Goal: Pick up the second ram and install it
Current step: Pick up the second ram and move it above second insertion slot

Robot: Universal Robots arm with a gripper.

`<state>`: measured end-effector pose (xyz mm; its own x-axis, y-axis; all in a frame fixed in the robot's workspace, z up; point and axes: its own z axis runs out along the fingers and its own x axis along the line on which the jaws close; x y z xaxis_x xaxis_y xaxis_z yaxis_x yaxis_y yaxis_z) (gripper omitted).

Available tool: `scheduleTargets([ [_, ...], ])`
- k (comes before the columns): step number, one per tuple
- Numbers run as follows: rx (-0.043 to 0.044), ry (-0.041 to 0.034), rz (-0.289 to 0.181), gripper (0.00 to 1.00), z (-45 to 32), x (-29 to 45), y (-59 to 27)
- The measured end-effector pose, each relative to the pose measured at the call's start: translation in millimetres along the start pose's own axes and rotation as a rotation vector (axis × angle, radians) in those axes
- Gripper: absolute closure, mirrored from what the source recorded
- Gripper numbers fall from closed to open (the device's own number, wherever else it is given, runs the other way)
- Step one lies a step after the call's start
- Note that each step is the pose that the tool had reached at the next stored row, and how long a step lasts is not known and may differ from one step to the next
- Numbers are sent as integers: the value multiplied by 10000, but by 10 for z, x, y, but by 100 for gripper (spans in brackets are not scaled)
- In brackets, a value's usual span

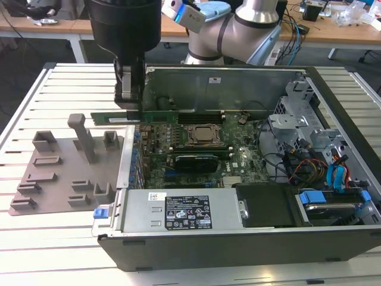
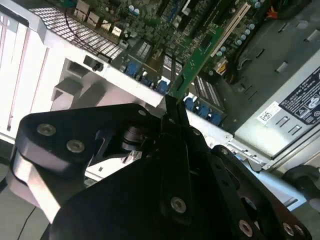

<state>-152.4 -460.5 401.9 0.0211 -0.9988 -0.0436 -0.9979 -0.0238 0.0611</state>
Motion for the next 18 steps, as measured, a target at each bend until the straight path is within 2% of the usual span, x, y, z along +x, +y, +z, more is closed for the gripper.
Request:
scheduleTargets([
  [1, -15, -78, -2, 87, 10, -7, -74],
  [2, -37, -92, -2, 87, 33, -21, -158],
  [4, -78, -93, 0, 87, 84, -50, -306],
  [7, -154, -94, 2, 87, 172, -120, -589],
  [8, -169, -95, 4, 87, 185, -136, -657],
  [13, -207, -96, 6, 87, 235, -212, -887],
  [18, -236, -97, 7, 87, 325, -333, -1076],
])
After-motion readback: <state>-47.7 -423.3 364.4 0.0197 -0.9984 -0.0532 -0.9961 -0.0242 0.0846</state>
